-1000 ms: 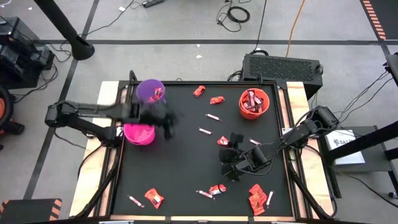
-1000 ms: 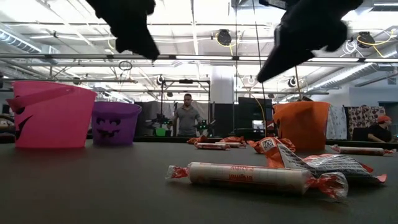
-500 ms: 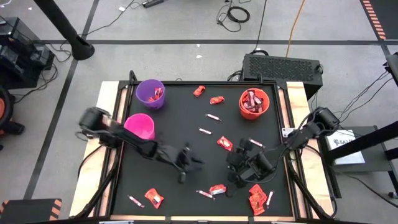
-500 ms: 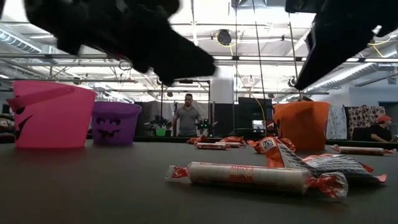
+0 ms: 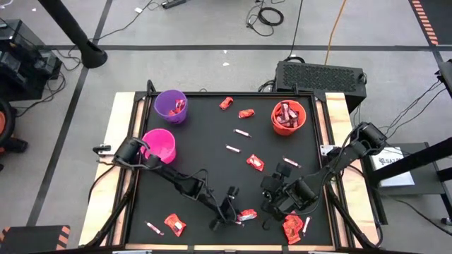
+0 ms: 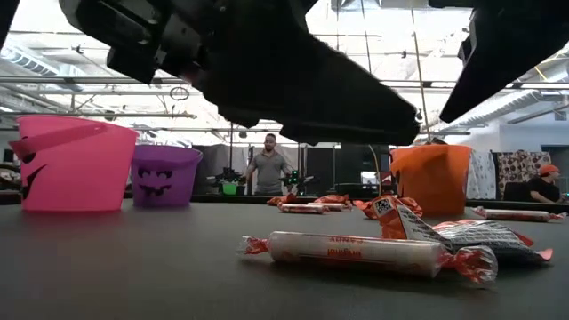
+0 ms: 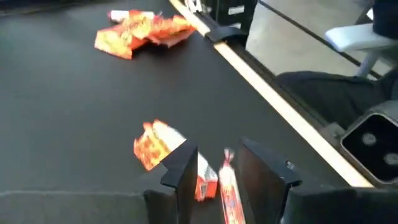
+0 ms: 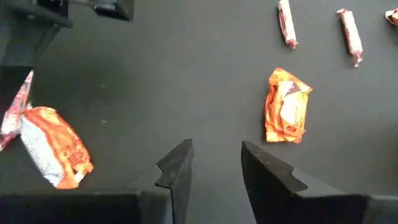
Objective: Sort candy by brand, put in halloween buckets
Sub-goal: Put the orange candy into the purple bucket
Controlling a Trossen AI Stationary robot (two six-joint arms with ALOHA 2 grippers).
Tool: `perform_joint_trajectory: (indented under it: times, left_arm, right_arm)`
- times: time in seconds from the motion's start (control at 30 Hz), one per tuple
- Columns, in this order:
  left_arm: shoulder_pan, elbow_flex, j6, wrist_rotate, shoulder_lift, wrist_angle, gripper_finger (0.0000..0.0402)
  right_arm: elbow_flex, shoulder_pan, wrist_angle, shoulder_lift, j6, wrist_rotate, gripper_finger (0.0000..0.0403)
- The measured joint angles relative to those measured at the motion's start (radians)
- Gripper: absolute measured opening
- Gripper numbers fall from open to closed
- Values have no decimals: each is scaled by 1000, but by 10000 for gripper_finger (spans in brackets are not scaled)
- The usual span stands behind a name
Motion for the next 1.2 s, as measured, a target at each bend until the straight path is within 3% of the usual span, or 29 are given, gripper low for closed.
perform_joint_trajectory:
  times: [0.17,0.43,0.67,1.2]
  left_arm:
    - [-2,-2,55,-56,2,-19,122]
    - [-3,-4,107,-52,24,-32,122]
    - [-3,0,125,-67,94,26,122]
    - [-3,1,132,-102,94,154,122]
  right_arm:
    - [0,15,5,0,2,4,128]
    - [0,15,11,0,-19,47,128]
    - [0,15,18,0,-42,54,128]
    - [0,15,25,0,-60,59,128]
